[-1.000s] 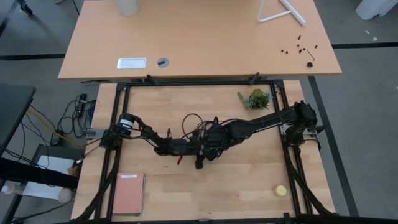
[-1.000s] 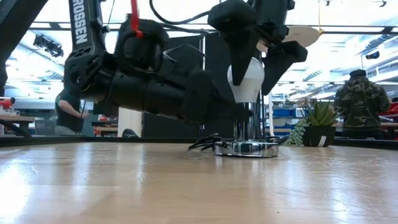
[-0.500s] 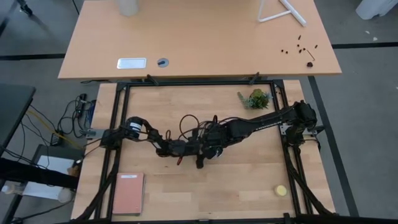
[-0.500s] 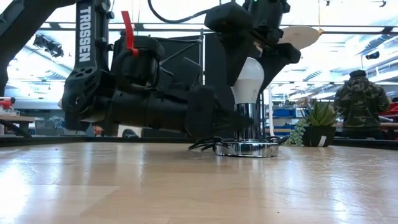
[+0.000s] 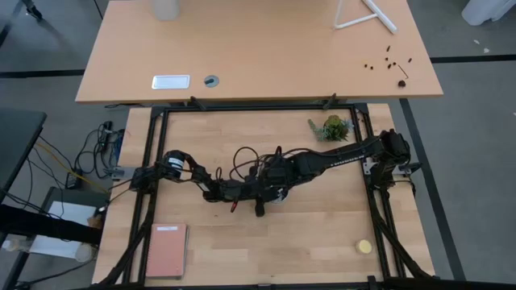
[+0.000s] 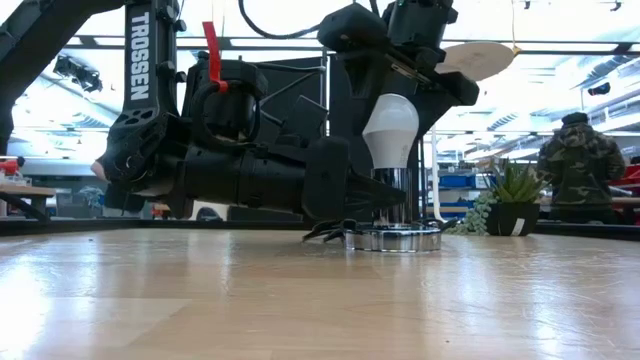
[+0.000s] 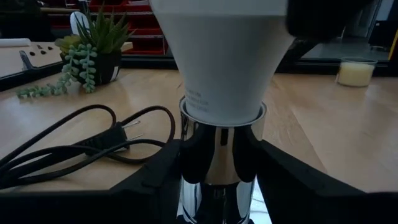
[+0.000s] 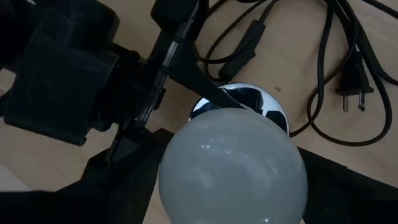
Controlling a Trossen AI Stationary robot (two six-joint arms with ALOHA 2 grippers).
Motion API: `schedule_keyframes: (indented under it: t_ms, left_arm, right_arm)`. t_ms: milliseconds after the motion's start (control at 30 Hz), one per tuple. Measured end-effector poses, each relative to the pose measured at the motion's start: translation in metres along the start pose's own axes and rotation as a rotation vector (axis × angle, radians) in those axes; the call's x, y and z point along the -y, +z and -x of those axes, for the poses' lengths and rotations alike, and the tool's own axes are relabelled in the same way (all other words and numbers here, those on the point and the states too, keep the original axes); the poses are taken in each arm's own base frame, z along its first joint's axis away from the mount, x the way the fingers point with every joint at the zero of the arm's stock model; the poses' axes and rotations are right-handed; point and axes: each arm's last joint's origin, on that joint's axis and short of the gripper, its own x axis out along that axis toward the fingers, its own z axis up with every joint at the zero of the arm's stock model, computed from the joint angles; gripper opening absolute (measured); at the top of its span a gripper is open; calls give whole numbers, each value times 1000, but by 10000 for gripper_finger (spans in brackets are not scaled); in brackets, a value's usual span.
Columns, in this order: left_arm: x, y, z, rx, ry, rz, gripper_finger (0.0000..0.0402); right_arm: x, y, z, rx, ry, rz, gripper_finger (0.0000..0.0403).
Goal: Screw lightbulb
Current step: Remove the lightbulb from the lamp
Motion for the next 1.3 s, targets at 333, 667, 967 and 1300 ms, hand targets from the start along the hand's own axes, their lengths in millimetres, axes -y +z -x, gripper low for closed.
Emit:
schedule_keyframes:
  t_ms: [333, 667, 967, 1300]
  left_arm:
    - [-1, 0, 0, 0, 24, 28, 177]
    - [-1, -1, 0, -5, 37, 26, 176]
    - [-1, -1, 0, -6, 37, 25, 175]
    - [-1, -1, 0, -7, 36, 23, 175]
  right_arm:
    - [5, 3, -12, -32, -71, -2, 332]
    - [10, 18, -14, -26, -47, -40, 323]
    - [11, 18, -14, -58, -37, -29, 268]
    - [12, 18, -14, -103, -16, 153, 282]
